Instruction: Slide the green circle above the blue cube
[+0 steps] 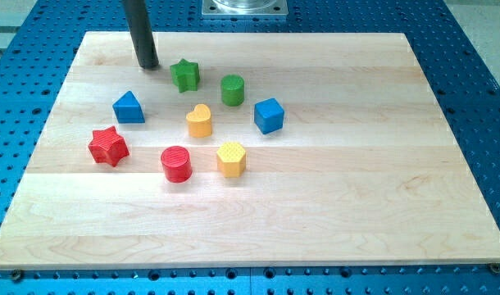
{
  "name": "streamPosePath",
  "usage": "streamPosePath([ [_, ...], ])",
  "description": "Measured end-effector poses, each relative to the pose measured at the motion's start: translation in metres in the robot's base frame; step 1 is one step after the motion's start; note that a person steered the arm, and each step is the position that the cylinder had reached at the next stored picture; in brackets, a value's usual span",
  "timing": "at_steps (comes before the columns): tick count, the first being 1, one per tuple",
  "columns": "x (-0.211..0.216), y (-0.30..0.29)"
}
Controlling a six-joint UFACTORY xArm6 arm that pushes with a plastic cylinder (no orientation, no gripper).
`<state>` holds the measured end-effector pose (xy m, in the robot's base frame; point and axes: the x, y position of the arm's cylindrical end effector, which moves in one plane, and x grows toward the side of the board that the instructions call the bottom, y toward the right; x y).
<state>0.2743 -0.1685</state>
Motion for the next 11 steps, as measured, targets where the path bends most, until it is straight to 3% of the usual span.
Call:
streamPosePath([
  [4,0.009,0.006],
  [6,0.066,-0.003],
  [7,0.095,0.047],
  [8,0.095,0.132],
  [10,0.042,0.174],
  [11,0.041,0.179],
])
